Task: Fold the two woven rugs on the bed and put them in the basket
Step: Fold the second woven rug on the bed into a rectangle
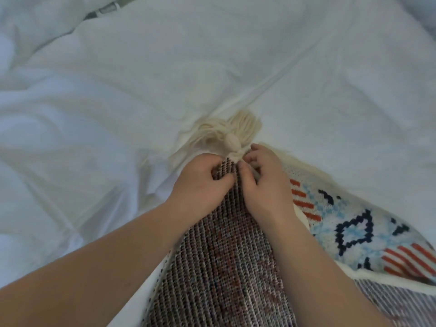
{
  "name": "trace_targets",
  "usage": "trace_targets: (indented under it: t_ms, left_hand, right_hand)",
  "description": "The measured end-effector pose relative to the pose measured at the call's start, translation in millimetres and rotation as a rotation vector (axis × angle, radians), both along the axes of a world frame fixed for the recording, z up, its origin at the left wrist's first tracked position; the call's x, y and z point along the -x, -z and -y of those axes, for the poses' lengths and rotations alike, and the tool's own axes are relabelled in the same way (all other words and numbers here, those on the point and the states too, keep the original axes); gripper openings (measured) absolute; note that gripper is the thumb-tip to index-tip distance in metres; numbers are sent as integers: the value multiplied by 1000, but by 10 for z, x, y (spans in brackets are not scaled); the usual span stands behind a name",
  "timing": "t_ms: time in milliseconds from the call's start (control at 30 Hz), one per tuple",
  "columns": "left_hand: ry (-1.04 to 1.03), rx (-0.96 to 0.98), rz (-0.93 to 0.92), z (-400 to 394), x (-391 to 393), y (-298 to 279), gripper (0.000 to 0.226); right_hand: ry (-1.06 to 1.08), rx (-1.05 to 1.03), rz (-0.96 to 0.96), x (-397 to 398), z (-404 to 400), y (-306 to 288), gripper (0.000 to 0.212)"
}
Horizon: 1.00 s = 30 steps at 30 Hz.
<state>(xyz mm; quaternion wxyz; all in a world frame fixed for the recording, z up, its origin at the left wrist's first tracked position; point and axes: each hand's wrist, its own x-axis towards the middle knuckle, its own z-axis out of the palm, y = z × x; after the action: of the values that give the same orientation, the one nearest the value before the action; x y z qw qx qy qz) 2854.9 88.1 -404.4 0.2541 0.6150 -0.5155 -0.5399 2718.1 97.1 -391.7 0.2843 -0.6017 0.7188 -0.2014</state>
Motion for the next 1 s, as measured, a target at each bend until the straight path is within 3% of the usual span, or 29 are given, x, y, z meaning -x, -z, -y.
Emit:
trace_targets:
  t_ms: [200,267,333,400,600,700,800,900,1000]
  left_hand:
    - [33,-209,-2,264,153,-67,32]
    - [7,-263,-148,296,169,-67,39]
    - [2,-320,-352,318,156,-77,27]
    - [4,-280,-441,356,107,-156,20]
    - [-147,128,-430,676,4,-460,26]
    - [-107,94,-378,938,-27,-409,23]
    - [-62,44,-365,1061,-39,-305,22]
    - [-87,66,-304,1077,-17,-274,23]
    - [-184,49,-367,1193,34,-335,22]
  right_hand:
    - [1,-145,48,98,107,-80,8]
    - [11,-171,118,132,113,-104,6]
    - [43,-159,203,159,120,-144,9]
    - [82,-131,281,159,141,-195,13]
    - [69,74,328,13,409,-390,22]
    - [65,128,312,-43,633,-459,11]
    - [26,48,192,-32,796,-414,19]
    - [16,38,113,-54,873,-387,17]
    - [50,119,88,-108,1008,-393,11]
